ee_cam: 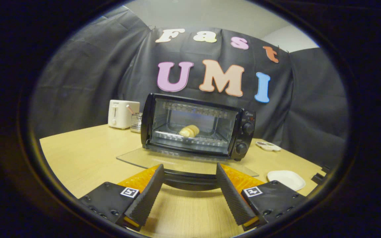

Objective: Open the toaster oven, put the food inside, and close the toaster oven door.

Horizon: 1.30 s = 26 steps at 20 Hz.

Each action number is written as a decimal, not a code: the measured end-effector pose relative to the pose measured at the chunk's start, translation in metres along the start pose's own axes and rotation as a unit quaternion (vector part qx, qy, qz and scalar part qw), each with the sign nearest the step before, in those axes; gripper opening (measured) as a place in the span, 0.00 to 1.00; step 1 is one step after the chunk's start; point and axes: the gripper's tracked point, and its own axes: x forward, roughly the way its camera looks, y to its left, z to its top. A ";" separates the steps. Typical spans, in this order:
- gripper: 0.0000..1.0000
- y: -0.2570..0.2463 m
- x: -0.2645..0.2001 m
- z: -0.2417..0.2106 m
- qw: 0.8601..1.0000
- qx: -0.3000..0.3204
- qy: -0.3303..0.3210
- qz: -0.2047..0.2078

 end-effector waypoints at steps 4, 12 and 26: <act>0.97 0.004 0.007 0.015 1.000 0.018 -0.008 0.011; 0.95 0.000 0.043 0.070 0.998 0.057 -0.024 0.025; 0.96 -0.006 0.143 0.129 0.993 0.109 -0.009 0.046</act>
